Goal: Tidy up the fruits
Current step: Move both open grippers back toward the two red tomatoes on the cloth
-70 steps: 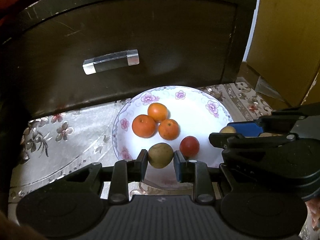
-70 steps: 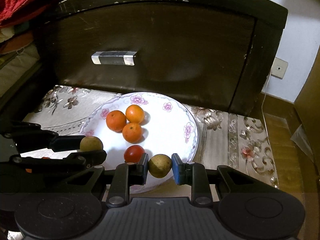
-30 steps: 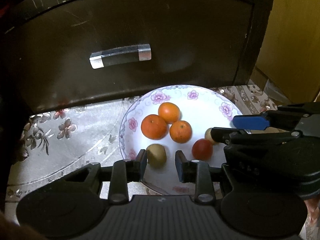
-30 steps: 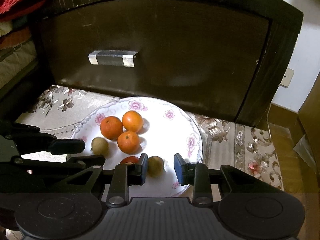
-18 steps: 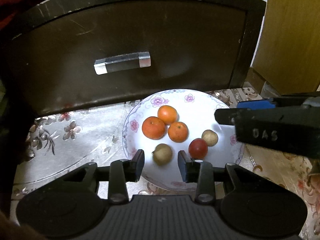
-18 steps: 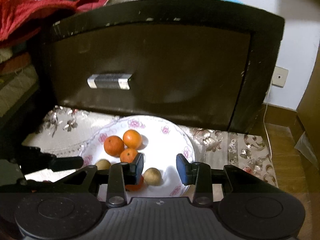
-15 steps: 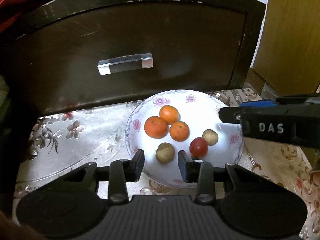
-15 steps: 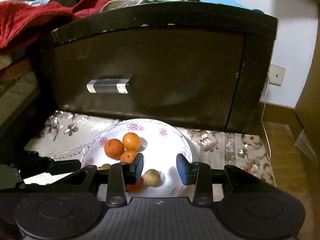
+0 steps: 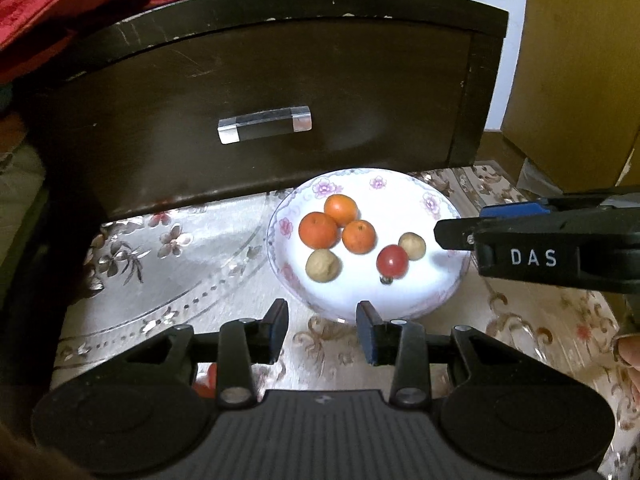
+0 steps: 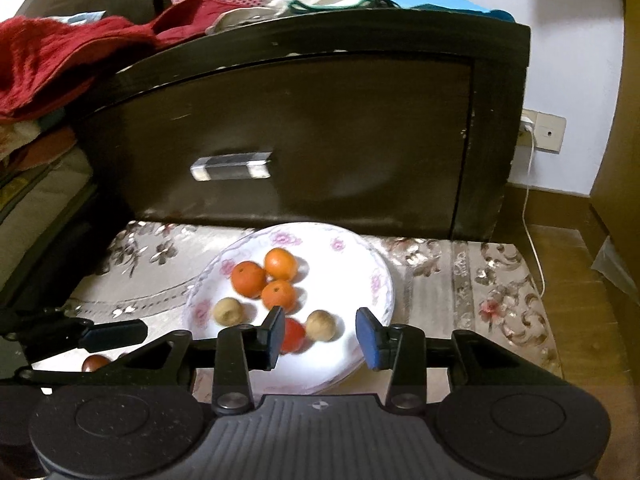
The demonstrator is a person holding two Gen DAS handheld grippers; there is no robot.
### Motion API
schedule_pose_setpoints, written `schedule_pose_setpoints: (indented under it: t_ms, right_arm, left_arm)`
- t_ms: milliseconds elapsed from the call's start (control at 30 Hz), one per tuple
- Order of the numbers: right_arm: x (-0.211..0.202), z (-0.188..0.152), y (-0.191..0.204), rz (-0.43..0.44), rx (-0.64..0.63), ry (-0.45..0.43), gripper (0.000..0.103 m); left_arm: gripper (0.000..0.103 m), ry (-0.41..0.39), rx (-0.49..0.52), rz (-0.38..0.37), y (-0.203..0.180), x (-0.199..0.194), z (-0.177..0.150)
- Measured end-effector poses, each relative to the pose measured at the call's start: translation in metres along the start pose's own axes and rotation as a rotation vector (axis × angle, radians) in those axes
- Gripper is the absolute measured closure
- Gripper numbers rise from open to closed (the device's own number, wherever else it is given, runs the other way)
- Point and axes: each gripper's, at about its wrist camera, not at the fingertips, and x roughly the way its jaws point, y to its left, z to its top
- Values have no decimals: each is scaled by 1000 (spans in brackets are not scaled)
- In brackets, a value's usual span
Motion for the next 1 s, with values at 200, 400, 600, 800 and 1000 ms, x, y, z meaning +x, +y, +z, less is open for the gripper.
schedule_pose_setpoints:
  t_ms: [200, 400, 600, 800, 1000]
  right_arm:
    - [-15, -13, 10, 7, -13, -1, 64]
    - [-31, -32, 20, 21, -30, 18, 64]
    - [-42, -47, 31, 38, -44, 31, 64]
    - [-48, -61, 45, 58, -81, 55, 64]
    - [-49, -72, 57, 71, -110, 78, 64]
  left_arm:
    - [59, 6, 8, 10, -1, -19, -14]
    - [55, 6, 32, 36, -1, -39, -36]
    - [54, 18, 36, 71, 6, -54, -57]
    - [54, 33, 25, 87, 14, -64, -74]
    - [53, 45, 16, 96, 22, -68, -84]
